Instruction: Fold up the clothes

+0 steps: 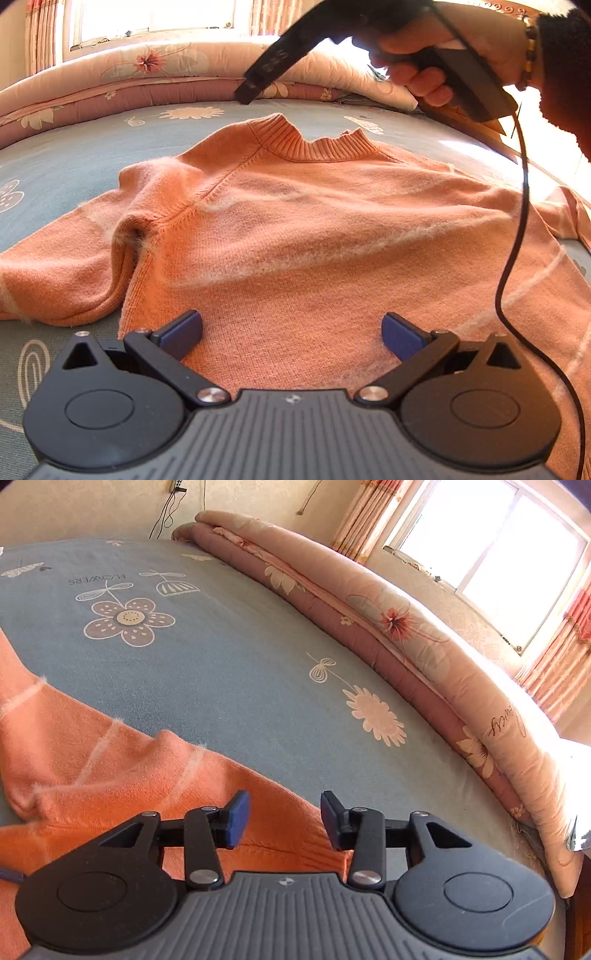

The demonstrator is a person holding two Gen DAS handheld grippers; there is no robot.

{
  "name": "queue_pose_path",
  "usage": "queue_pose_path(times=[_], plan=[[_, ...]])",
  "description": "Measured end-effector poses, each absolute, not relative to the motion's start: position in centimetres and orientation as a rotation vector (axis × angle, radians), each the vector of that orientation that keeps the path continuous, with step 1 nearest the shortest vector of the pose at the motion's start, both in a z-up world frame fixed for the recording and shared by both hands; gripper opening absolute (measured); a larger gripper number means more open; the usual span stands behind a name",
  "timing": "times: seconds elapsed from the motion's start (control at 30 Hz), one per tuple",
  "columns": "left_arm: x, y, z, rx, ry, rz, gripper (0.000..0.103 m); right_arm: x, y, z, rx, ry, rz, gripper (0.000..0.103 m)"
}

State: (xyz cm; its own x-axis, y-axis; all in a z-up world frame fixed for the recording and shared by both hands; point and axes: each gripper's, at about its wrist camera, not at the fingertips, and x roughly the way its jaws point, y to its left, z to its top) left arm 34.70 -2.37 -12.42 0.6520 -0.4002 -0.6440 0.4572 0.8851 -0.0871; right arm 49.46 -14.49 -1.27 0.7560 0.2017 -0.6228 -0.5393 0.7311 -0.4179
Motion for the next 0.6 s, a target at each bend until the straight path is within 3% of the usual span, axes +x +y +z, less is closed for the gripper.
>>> queue_pose_path(times=[0.2, 0.6], plan=[[34.7, -2.4, -12.5, 0.088, 0.706, -0.488, 0.102, 49.4, -26.2, -0.4, -0.498, 0.699, 0.215, 0.056], [34.7, -2.1, -12.4, 0.075, 0.699, -0.497, 0.102, 50.8, -38.2, -7.5, -0.308, 0.817, 0.092, 0.057]])
